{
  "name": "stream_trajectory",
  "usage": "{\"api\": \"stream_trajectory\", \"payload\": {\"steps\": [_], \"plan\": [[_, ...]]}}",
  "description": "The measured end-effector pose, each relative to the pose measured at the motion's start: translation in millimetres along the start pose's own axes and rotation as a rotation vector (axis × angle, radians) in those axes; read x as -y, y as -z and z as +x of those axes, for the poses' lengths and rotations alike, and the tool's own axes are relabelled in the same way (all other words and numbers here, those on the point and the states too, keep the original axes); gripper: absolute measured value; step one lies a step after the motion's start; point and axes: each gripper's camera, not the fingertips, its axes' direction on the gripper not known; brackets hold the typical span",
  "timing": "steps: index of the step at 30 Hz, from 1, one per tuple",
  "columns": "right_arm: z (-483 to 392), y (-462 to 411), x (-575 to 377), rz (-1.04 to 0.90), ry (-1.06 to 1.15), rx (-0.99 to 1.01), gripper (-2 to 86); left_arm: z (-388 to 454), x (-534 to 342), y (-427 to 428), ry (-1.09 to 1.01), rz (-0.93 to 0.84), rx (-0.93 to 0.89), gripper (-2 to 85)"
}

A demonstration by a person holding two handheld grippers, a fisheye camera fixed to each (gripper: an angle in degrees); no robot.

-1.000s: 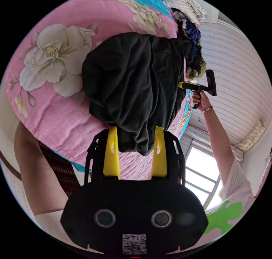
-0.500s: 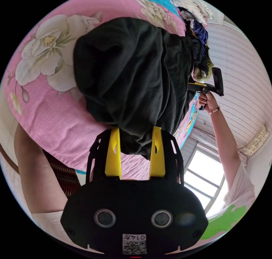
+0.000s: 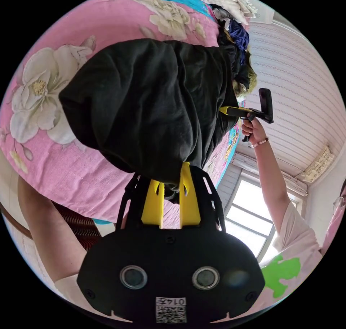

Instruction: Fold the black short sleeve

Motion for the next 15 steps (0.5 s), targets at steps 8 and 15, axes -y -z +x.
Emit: {"api": "stream_trajectory", "payload": {"steps": [8, 15], "plan": [[8.8, -25.8, -140.4, 0.134, -0.258, 0.157, 4.0, 60.9, 27.8, -30.1, -0.217, -0.239, 0.052, 6.4], [32.9, -151.2, -316.8, 0.391, -0.528, 0.251, 7.3, 99.2, 29.8, -116.2, -0.355, -0.458, 0.259, 9.4]]}}
